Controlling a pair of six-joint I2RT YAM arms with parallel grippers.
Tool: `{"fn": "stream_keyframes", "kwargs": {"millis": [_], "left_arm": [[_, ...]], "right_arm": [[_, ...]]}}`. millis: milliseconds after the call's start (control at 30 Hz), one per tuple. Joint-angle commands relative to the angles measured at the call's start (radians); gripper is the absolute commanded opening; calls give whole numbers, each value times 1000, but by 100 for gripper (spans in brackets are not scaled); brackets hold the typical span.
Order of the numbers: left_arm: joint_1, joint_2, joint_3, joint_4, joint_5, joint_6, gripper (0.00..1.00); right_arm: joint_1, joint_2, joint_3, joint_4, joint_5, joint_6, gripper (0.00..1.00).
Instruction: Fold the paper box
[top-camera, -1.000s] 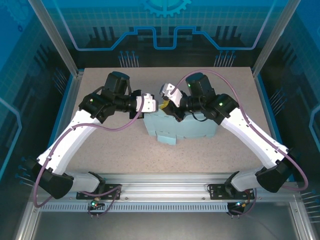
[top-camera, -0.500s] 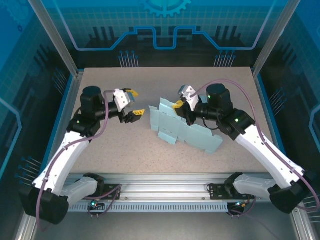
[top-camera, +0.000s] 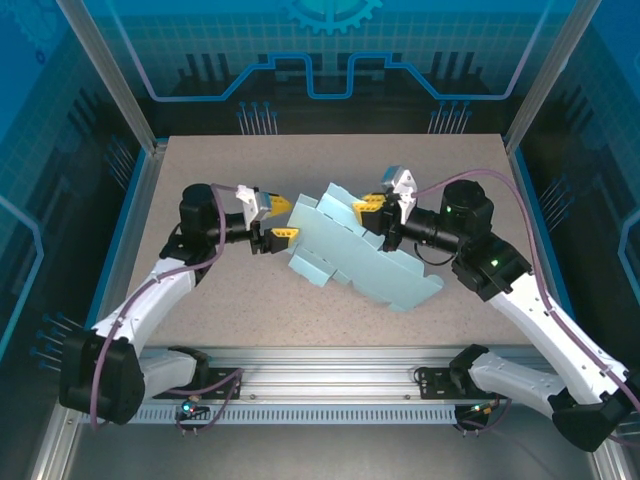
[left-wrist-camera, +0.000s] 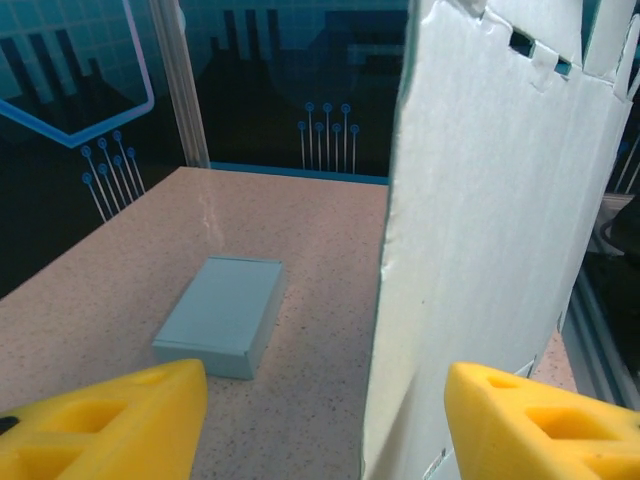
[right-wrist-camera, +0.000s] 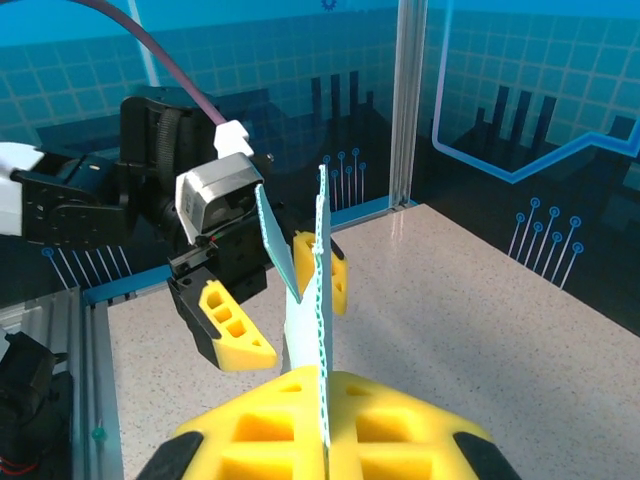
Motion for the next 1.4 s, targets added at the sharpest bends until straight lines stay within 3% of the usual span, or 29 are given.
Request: {"fn": "stream_keyframes", "kwargs": {"millis": [0,167,467,633,733,833,933,1000,1267,1367], "left_arm": [[8,16,21,10,80,8,61],[8,25,27,-56,95,36,44],[8,59,93,-181,93,88,33],[8,70,119,-230,67,99,0],[8,53,136,-287,15,118,0],[8,24,194,-471,-50,207,0],[6,13,280,-704,-159,329,0],[6,20,343,-843,-250,402,0],[8,171,667,-1256,-467,671,0],[8,285,791,-1344,-527,705,0]], "right_arm": [[-10,-12,-13,61,-5,29,0],[-11,-13,-21,81,9,39,0],[-10,-8,-48,131,19,68,0],[-13,-10,-59,133,40,72,0],[-15,-8,-63,121,63,74,0],[-16,1,-64,84,123,83,2],[-16,18,-59,30,229,117,38],[-16,35,-54,-12,306,154,55],[-16,85,8,-130,417,237,97],[-18,84,1,-132,442,267,100]]}}
